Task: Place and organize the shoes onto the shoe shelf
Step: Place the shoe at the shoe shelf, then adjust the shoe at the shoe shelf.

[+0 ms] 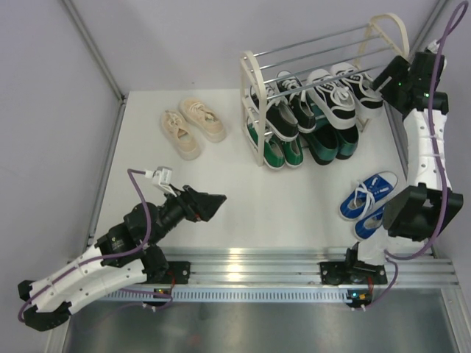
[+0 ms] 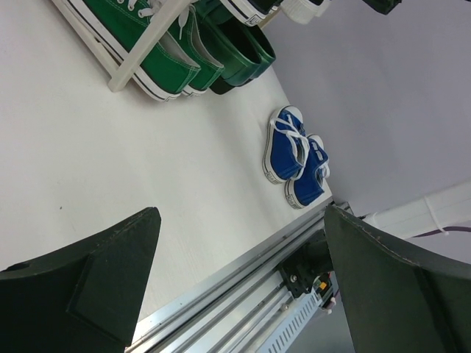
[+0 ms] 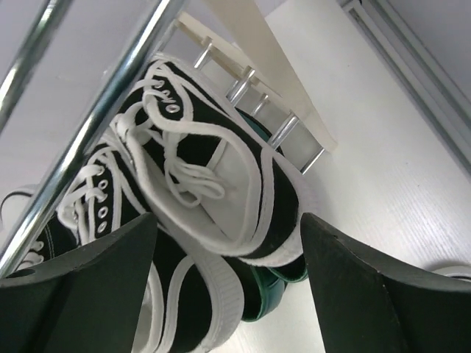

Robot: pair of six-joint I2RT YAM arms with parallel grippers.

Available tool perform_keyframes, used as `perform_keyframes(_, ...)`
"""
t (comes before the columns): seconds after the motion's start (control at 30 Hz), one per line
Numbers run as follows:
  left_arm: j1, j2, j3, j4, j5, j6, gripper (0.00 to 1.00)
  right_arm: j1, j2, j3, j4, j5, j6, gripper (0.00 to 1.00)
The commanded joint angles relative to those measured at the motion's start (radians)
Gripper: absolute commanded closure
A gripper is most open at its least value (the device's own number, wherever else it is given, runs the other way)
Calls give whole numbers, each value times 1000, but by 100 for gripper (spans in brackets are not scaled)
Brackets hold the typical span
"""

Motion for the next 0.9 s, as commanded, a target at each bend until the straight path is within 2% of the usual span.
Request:
perform_keyframes(0.0,2,-2,27,19,17,24,2,-19,-129,-33,88,-16,-69,21)
perform_keyframes(0.1,4,-7,28,17,20,35,2,-45,-187,-94,88,-25,-117,24)
perform_keyframes(0.17,4,-12,24,16,20,38,2,-74,-221,-151,79,-47,-186,37)
perform_keyframes(0.2,2,-19,21,13,17,40,2,-83,-228,-171,78,-57,-215,47)
perform_keyframes(0.23,4,-22,19,11,14,40,2,-106,-239,-189,79,-103,-285,69)
perform_keyframes(0.3,2,-32,10,5,7,43,2,-131,-239,-238,79,-119,-350,84)
perform_keyframes(0.33,2,-35,7,5,6,44,2,-143,-224,-246,70,-152,-432,92)
perform_keyframes(0.47,4,-36,5,-9,-2,53,2,-155,-167,-271,47,-225,-575,100)
perform_keyframes(0.87,4,-44,-5,-9,-10,46,2,-90,29,-161,88,-203,-510,100)
